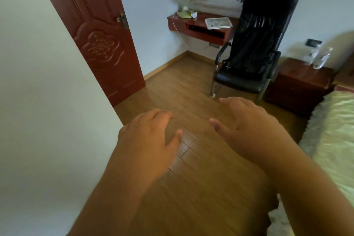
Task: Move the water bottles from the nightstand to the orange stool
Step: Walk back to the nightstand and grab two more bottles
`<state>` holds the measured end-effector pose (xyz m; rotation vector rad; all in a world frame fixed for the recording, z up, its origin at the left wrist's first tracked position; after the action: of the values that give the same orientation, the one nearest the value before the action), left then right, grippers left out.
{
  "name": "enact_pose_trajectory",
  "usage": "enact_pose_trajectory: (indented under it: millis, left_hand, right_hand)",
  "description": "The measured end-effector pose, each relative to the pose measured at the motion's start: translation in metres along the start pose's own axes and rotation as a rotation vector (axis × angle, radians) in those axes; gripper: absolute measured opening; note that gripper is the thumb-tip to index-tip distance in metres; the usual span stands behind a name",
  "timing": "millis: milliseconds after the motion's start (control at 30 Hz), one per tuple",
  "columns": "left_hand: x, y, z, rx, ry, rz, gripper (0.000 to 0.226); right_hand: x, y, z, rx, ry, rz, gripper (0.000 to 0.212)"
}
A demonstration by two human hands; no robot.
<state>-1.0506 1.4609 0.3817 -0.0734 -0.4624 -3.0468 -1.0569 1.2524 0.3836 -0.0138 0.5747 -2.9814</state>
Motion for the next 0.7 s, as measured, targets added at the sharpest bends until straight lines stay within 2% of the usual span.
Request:
enact_pose_trajectory:
  millis: [267,567,700]
  left_hand:
    - [-0.088,0.034,-0.025,0.034,-0.076,-0.219,0.048]
    - [-0.218,0.088,-0.011,0.073,-0.105,-0.482,0.048]
    - [-0.259,0.108,-0.028,0.031,-0.202,-0.565,0.049]
  right_hand:
    - [-0.053,0.034,0.002,0.029,0.013,-0.165,0.073]
    - [-0.127,0.059,0.035,0.096,0.167,-0.381,0.073]
    - [-0.147,0.071,0.023,0.099,0.167,-0.496,0.071]
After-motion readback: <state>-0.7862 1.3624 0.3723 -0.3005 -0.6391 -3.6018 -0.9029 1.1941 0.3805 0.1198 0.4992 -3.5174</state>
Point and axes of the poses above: each hand's wrist, its own x-axis away from the middle knuckle, its own z-axis out of the back of the hand, y = z × x, the point moved 2 cm from there along -x, towards the middle knuckle, and after that the axes turned 14 degrees about z, right-handed, at the moved point
